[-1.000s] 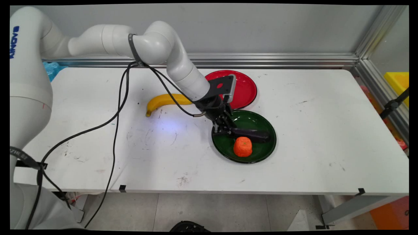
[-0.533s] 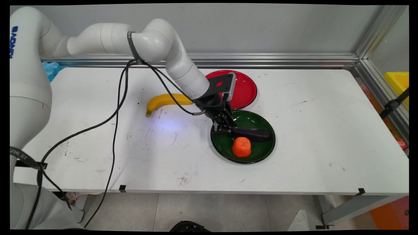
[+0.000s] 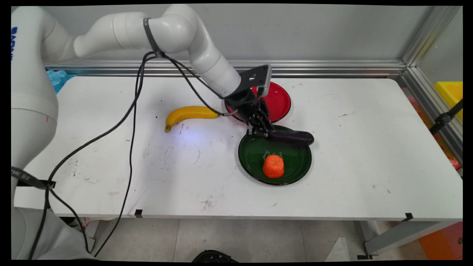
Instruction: Place the picked object on the red plate
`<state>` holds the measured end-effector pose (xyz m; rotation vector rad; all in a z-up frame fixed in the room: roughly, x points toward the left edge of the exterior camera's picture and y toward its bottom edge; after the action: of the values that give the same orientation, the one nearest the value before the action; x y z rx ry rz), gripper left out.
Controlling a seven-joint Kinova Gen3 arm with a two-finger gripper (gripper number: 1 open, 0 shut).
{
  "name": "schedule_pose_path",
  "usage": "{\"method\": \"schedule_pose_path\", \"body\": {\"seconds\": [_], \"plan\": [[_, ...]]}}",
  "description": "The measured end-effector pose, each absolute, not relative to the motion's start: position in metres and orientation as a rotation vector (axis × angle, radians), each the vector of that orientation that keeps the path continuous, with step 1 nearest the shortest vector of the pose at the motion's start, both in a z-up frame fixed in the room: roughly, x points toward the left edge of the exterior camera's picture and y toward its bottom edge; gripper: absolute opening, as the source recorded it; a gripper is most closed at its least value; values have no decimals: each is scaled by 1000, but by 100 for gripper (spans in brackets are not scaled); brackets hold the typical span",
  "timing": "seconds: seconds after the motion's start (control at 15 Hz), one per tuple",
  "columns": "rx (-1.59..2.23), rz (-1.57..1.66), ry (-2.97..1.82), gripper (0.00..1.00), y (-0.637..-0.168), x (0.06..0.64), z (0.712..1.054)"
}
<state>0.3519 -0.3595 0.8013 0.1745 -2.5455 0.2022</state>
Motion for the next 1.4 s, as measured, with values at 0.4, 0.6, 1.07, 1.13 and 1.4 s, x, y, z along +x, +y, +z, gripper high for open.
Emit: {"method": "schedule_pose_path", "body": {"seconds": [0.4, 0.6, 1.07, 1.13, 1.4], "plan": [[197, 283, -2539, 0, -393, 373, 815], [195, 323, -2542, 0, -415, 386, 815], [191, 390, -2556, 0, -458, 414, 806], [190, 395, -2557, 0, -462, 416, 805], [188, 416, -2565, 0, -478, 428, 799]]}}
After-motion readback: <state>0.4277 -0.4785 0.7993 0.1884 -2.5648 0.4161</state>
